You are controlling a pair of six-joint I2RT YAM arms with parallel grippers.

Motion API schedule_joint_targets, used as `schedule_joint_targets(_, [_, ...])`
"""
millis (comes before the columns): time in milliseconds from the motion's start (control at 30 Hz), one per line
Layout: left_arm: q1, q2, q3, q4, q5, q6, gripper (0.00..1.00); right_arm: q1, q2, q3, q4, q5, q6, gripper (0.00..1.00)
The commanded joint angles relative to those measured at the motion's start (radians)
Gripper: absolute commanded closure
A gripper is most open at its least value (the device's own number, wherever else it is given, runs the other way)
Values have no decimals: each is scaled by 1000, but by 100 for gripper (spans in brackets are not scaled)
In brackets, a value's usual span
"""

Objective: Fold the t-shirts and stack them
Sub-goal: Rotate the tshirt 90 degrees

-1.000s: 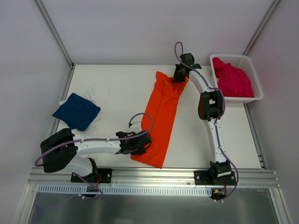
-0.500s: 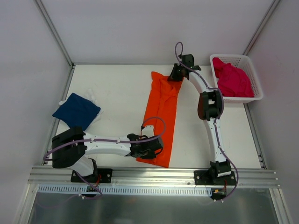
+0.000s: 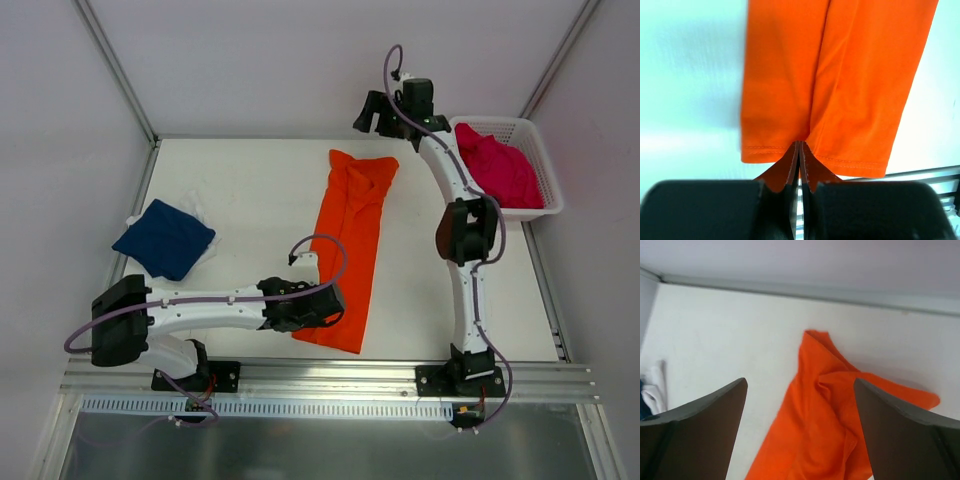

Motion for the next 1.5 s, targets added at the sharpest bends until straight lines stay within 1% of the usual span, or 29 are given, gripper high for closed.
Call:
schedule_joint_targets(0, [-7, -60, 26, -116, -100, 4, 100, 25, -252, -52, -27, 24, -45, 8])
schedule_joint_targets(33, [-7, -80, 26, -124, -110, 10, 100, 36, -287, -87, -51, 43, -56, 9])
schedule_joint_targets(67, [-7, -90, 26, -127, -114, 17, 100, 48, -360, -125, -73, 59, -89, 10])
schedule_joint_targets(100, [-7, -97, 26, -125, -116, 24, 100, 62, -398, -169, -91, 110, -96, 12])
schedule_joint_targets(133, [-7, -111, 29, -124, -113, 33, 100, 97, -437, -274, -113, 144, -100, 16])
schedule_joint_targets(167, [-8, -116, 31, -122, -110, 40, 100, 119, -512, -333, -119, 180, -105, 20])
schedule_joint_targets(200, [-10, -120, 31, -112, -108, 47, 100, 167, -546, -393, -127, 264, -103, 26])
schedule_joint_targets(233, [-20, -128, 26, -99, -111, 73, 100, 192, -580, -509, -130, 311, -102, 47])
schedule_joint_targets(267, [-26, -143, 11, -67, -114, 105, 100, 241, -637, -624, -138, 414, -73, 80])
schedule_joint_targets(300, [-33, -143, 11, -40, -111, 130, 100, 263, -663, -625, -128, 441, -58, 91])
schedule_joint_targets(333, [-37, -169, -21, -1, -105, 151, 100, 281, -688, -750, -116, 451, -23, 99])
schedule_joint_targets(367, [-40, -186, -43, 45, -79, 179, 100, 301, -709, -812, -98, 454, -4, 100])
schedule_joint_targets(400, [-42, -205, -70, 153, -61, 207, 100, 333, -743, -867, -76, 478, 48, 99])
schedule_joint_targets(433, [-40, -241, -121, 200, -48, 252, 100, 346, -755, -915, -69, 483, 73, 100])
schedule_joint_targets(467, [-40, -254, -141, 235, -36, 271, 100, 360, -768, -997, -59, 483, 90, 99])
schedule_joint_targets(533, [-40, -280, -187, 313, -44, 322, 100, 401, -801, -1067, -61, 536, 149, 100])
schedule_joint_targets(567, [-40, -281, -199, 341, -42, 343, 100, 418, -817, -1132, -59, 555, 166, 100])
schedule_joint_targets(600, [-40, -284, -210, 367, -38, 380, 100, 450, -830, -1163, -52, 575, 180, 100])
schedule_joint_targets(667, [-40, -283, -244, 488, -1, 432, 100, 481, -869, -1240, -52, 616, 228, 100])
schedule_joint_targets(733, [-39, -268, -268, 606, 27, 498, 100, 528, -902, -1283, -56, 647, 269, 99])
schedule_joint_targets(833, [-34, -219, -255, 649, 27, 540, 100, 577, -930, -1334, -78, 705, 306, 99])
schedule_joint_targets(900, [-20, -191, -250, 701, 53, 561, 100, 596, -941, -1372, -79, 719, 323, 100])
schedule_joint_targets(1000, [25, -139, -291, 821, 97, 583, 100, 613, -953, -1412, -56, 721, 358, 100])
schedule_joint_targets(1067, [76, -98, -313, 899, 146, 581, 100, 626, -953, -1450, -37, 728, 387, 99])
schedule_joint_targets(1133, [117, -53, -337, 932, 180, 575, 100, 633, -949, -1484, -23, 724, 404, 99])
schedule_joint_targets(1233, [144, -4, -354, 972, 197, 573, 100, 648, -924, -1513, 10, 705, 427, 100])
schedule_joint_targets(1467, [164, 82, -342, 1013, 208, 580, 100, 683, -852, -1559, 99, 676, 475, 99])
